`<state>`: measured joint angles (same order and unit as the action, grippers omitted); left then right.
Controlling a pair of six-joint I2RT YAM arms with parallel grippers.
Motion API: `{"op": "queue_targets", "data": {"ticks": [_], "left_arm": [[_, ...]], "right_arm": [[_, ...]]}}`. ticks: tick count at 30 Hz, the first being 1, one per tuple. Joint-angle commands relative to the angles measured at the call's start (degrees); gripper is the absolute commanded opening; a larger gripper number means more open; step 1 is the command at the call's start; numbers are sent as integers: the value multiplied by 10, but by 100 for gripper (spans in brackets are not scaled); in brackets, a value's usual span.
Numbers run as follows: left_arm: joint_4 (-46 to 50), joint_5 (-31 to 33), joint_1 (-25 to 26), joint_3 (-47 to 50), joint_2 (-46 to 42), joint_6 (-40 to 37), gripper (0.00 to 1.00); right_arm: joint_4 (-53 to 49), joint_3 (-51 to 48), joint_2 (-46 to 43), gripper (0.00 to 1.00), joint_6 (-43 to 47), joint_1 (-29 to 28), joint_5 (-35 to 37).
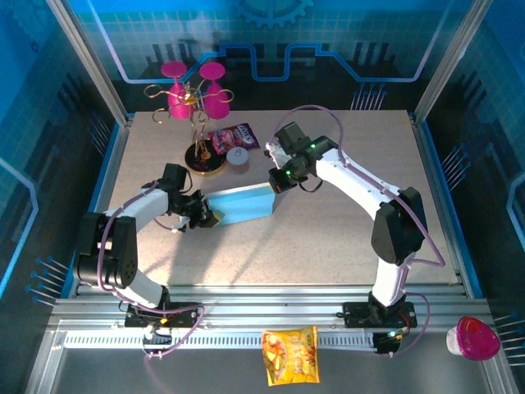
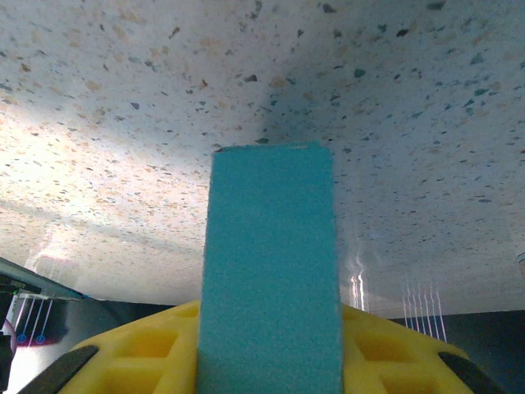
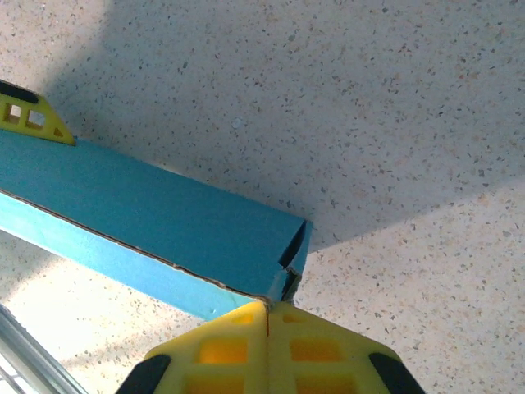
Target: Fold the paper box
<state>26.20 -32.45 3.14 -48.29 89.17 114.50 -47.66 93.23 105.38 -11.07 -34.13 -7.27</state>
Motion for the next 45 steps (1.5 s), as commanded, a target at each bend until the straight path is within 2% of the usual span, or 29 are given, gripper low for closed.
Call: {"op": "queue_targets", "data": {"ticks": [1,11,14,19,27,32,36,39,40,42,43,45], "left_arm": [[25,38,-7,1,19,1,32],[-18,32,-21,20,13,-16,52],[-20,29,-24,17,14,-24,55],[-18,27,-31,11,13,-39,65],[54,51,-69,-21,-26,-157,83],[126,87,-86,-32,-75,-235,86],[221,175,-92,-78,-130,-342,80],[286,261,-90,-135,-163,-490,63],[288,276,-89,-147,-177,-556,54],[250,250,-87,-152,-207,-690,37],[231,214,-84,-152,-222,-759,29],[239,197,-57,-163,-240,-864,21]], "right_arm": [[16,-25,-19,0,-11,-18,13],[51,-63,-32,0,-23,-30,50],[48,-53,-29,0,-34,-30,49],[29,-26,-16,0,-42,-38,70],[40,-37,-17,0,-58,-47,81],[36,-26,-11,0,-60,-50,86],[31,-19,-6,0,-60,-50,90],[29,-13,-3,0,-60,-50,90],[28,-11,-2,0,-59,-50,90],[23,-4,2,0,-58,-50,89],[22,-2,3,0,-57,-50,88],[21,1,6,0,-55,-50,87]]}}
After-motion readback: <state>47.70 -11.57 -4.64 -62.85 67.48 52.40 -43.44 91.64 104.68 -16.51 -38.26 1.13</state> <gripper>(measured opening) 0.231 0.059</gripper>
